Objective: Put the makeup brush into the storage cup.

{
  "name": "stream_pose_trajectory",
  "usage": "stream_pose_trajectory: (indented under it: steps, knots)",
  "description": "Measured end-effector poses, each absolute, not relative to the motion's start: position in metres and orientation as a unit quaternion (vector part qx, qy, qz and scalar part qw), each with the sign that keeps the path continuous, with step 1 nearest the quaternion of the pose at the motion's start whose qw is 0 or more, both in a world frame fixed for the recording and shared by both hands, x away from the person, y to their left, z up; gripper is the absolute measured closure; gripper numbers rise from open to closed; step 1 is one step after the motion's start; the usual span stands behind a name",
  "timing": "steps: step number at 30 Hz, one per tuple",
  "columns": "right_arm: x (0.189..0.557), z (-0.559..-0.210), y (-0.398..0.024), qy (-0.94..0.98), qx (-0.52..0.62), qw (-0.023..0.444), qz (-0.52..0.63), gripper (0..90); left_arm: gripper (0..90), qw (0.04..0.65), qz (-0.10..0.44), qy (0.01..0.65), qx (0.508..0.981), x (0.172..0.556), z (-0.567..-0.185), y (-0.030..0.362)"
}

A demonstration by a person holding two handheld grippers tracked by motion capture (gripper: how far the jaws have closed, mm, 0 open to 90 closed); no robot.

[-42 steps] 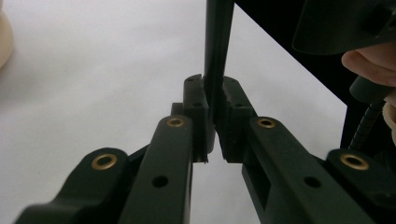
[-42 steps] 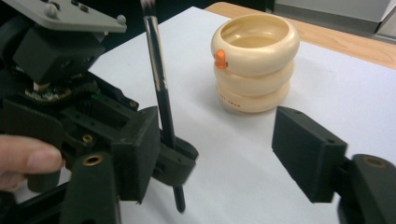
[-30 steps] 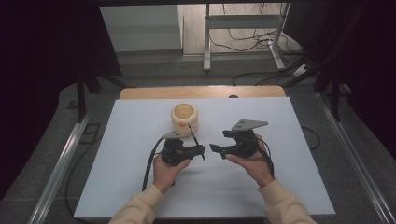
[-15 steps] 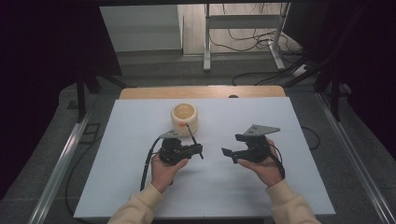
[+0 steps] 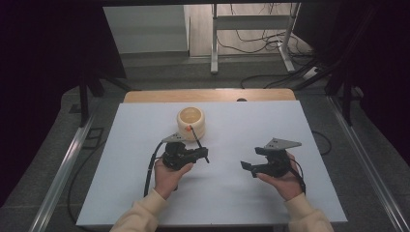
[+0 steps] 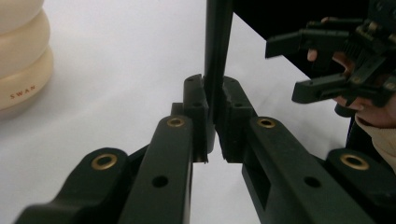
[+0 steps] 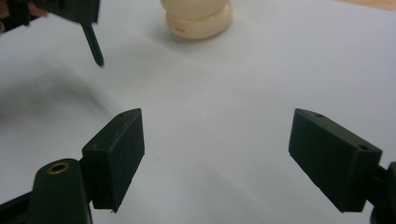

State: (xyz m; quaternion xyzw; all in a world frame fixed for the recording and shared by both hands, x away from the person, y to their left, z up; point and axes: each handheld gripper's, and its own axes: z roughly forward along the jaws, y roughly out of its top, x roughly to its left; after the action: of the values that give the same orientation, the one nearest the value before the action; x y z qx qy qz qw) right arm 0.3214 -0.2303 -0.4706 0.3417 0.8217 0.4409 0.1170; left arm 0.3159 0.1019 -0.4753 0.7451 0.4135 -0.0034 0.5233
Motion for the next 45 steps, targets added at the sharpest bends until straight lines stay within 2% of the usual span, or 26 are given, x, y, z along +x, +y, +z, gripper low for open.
stream_pose_trajectory:
  steps: [13, 45]
  knots:
    - [0.308, -0.484, -0.263, 0.817, 0.363, 0.121, 0.431, 18.1, 83.1, 0.532, 0.002, 0.412, 0.740, 0.315, -0.470, 0.107]
    - [0.310, -0.488, -0.259, 0.825, 0.359, 0.127, 0.417, 17.8, 83.1, 0.556, 0.013, 0.401, 0.728, 0.313, -0.452, 0.122]
